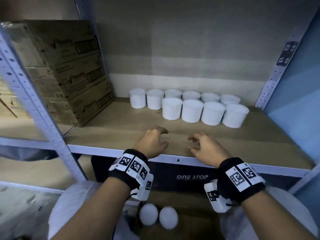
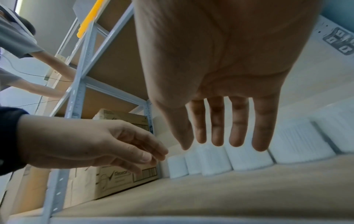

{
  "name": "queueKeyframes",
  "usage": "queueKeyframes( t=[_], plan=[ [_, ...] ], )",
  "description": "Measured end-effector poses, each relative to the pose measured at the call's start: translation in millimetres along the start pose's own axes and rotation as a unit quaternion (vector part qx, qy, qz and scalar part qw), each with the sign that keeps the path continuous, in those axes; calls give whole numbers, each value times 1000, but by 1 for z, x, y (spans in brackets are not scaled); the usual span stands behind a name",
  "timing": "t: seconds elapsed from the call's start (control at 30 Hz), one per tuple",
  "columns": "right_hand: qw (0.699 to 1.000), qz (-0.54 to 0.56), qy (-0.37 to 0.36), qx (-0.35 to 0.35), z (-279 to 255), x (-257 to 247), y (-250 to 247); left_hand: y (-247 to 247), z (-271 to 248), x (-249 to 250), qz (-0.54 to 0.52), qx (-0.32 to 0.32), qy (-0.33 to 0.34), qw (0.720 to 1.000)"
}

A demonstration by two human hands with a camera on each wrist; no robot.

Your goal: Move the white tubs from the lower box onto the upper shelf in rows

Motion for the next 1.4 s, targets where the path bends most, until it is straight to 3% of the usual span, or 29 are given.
queueKeyframes(
  t=[0.23, 0.37, 0.6, 0.83, 1.03, 1.4],
  plan=[
    [996, 17, -9, -85, -26, -10, 78, 42, -47, -35, -21, -43, -12, 999],
    [989, 18, 23, -144, -21, 10, 141, 88, -58, -74, -17, -103, -76, 992],
    [964, 29, 104, -244, -24, 70, 274, 213, -85, -146, -10, -249, -195, 949],
    [928, 54, 205, -307, -45, 131, 362, 312, -116, -204, -30, -324, -260, 909],
    [917, 50, 223, -327, -31, 144, 410, 355, -116, -234, 27, -355, -287, 890],
    [923, 30, 217, -316, -15, 148, 447, 378, -87, -243, 159, -310, -233, 908]
  ],
)
Point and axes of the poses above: each hand's wrist, its own z-axis towards the middle knuckle, its own y-axis out of the palm, x = y × z, the point moved 10 cm from there along z, towards the middle knuckle, and after that the axes turned 6 degrees about -x, right-handed, at the moved point
